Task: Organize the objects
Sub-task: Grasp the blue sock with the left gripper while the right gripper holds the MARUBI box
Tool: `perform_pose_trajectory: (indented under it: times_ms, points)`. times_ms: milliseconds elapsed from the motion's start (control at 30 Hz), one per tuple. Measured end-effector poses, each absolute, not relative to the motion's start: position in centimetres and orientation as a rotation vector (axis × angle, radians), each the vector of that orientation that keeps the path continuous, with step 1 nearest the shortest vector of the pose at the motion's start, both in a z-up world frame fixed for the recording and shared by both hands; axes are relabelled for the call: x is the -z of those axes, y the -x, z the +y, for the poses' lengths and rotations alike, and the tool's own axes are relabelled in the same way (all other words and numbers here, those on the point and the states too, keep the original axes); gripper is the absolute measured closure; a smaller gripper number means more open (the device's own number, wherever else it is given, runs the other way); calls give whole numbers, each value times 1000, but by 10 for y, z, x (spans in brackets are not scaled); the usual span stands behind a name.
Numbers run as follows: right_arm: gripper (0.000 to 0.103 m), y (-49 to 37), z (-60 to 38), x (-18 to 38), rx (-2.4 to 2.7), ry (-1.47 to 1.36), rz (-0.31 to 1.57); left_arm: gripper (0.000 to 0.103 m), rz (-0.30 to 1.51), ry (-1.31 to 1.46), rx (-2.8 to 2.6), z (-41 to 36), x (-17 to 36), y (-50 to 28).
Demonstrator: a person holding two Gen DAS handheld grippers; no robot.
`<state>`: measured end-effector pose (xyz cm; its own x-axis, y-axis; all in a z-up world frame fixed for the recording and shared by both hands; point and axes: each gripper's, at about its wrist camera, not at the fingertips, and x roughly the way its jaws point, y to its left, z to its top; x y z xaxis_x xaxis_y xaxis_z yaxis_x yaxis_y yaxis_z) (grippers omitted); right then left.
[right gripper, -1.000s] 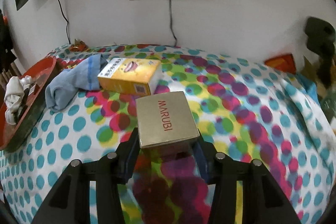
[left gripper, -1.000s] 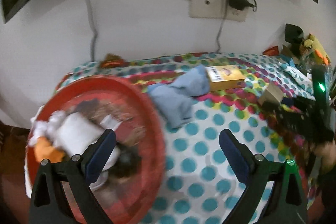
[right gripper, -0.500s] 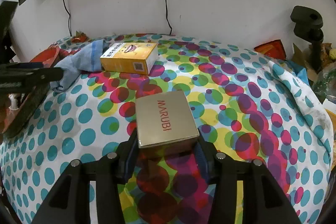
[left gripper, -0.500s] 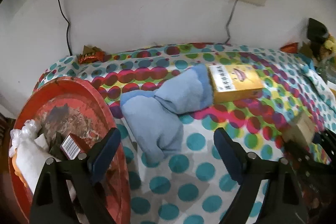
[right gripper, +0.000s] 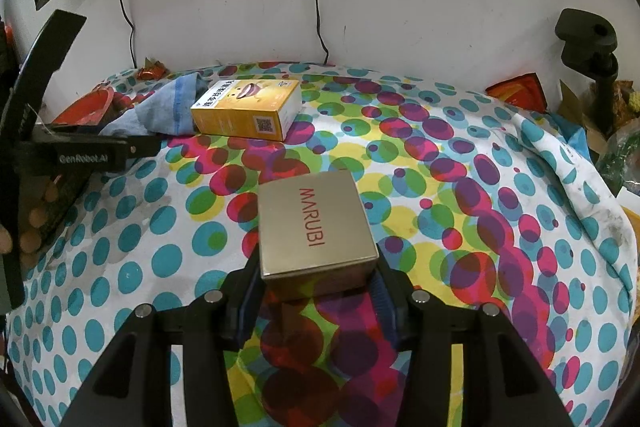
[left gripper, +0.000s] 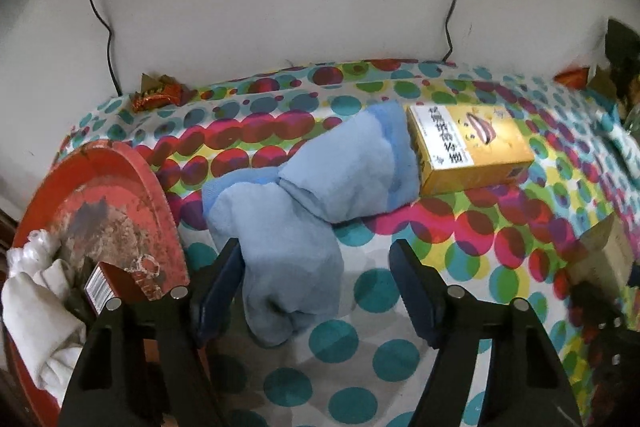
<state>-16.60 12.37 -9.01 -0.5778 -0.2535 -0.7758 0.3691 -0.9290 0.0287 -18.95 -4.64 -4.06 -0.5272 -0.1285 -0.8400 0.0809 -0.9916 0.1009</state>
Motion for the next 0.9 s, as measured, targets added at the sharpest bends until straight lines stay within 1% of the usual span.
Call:
perform_pose_trajectory:
  times_ms: [33, 67, 100, 167, 200, 267, 300, 467, 700, 767, 833, 867, 900]
  points:
    - [54, 166, 124, 90, 2508, -1202, 192, 44, -82, -1474, 2648, -44, 43, 188]
    - [54, 166, 123, 90, 2508, -1202, 192, 53, -86, -1475, 2650, -44, 43, 187]
    - [54, 166, 124, 90, 2507, -1201, 192, 68, -104, -1458, 2660, -42, 42, 184]
    - [54, 166, 126, 90, 2506, -1201, 189, 77, -98, -1461, 2675, -44, 40, 180]
    - [54, 166, 125, 91, 2505, -1201, 185, 82, -65, -1466, 2687, -47, 39, 178]
    - [54, 166, 124, 92, 2503, -1199, 178, 83, 24, -1491, 2716, -55, 36, 172]
    - [54, 166, 124, 92, 2502, -1199, 175, 83, 33, -1496, 2720, -55, 34, 170]
    - [54, 167, 123, 92, 2501, -1199, 169, 83, -12, -1544, 2771, -44, 32, 147]
    - [54, 168, 120, 89, 2501, -1200, 178, 83, -23, -1610, 2857, -32, 24, 117]
    - [54, 168, 123, 87, 2500, -1200, 177, 83, -55, -1615, 2878, -29, 22, 110]
    - [54, 168, 121, 87, 2499, -1199, 175, 81, -63, -1617, 2884, -29, 21, 104]
    - [54, 169, 124, 86, 2499, -1199, 176, 76, -59, -1619, 2881, -30, 21, 102]
    - [54, 168, 122, 87, 2499, -1199, 177, 75, -49, -1619, 2885, -31, 21, 100]
